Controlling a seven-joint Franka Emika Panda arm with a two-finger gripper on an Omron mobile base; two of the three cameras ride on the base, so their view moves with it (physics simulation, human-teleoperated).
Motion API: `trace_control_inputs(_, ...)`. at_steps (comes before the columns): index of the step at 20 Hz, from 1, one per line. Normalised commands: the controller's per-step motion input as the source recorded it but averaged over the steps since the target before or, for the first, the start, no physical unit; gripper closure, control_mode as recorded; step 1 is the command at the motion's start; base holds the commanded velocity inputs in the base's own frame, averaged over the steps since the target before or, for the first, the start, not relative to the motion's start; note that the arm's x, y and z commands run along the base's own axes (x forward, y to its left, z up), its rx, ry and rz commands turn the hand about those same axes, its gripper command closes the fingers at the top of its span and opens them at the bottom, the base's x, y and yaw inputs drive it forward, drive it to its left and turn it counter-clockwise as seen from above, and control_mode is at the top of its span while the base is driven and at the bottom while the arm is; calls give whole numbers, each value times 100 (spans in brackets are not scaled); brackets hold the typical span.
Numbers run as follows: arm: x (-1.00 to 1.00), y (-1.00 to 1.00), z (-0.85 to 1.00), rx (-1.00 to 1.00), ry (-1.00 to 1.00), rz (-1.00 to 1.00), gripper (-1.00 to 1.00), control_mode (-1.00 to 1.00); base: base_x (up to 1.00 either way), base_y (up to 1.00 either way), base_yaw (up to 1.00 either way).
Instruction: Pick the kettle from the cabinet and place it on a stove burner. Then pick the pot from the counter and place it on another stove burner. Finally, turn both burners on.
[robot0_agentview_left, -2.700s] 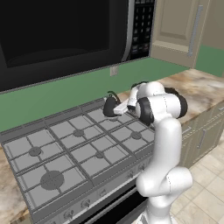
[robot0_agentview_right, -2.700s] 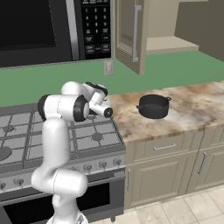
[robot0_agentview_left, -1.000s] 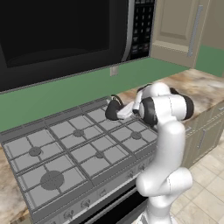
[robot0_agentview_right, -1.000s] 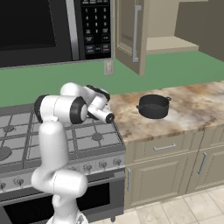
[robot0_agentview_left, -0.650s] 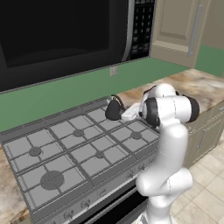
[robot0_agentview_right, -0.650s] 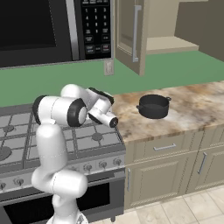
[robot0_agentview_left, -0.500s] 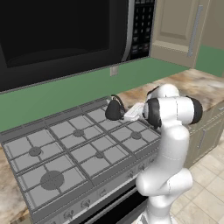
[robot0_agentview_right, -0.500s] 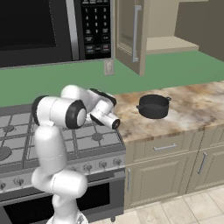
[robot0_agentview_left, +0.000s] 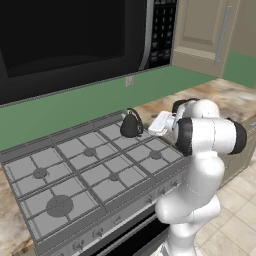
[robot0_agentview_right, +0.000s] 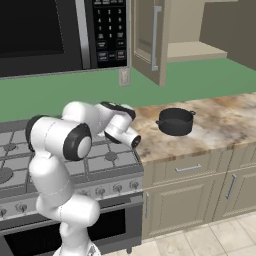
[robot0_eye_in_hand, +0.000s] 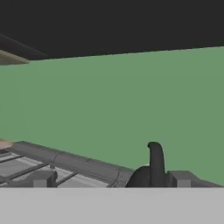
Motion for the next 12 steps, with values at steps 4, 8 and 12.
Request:
trace_control_inputs(4,-40,0,66,0,-13,2,-100,-100,0,0,0)
trace_control_inputs(8,-43,0,61,-4,-16,0,-100,-100,0,0,0)
trace_control_inputs(12,-44,0,52,-7,-19,0,-100,-100,0,0,0)
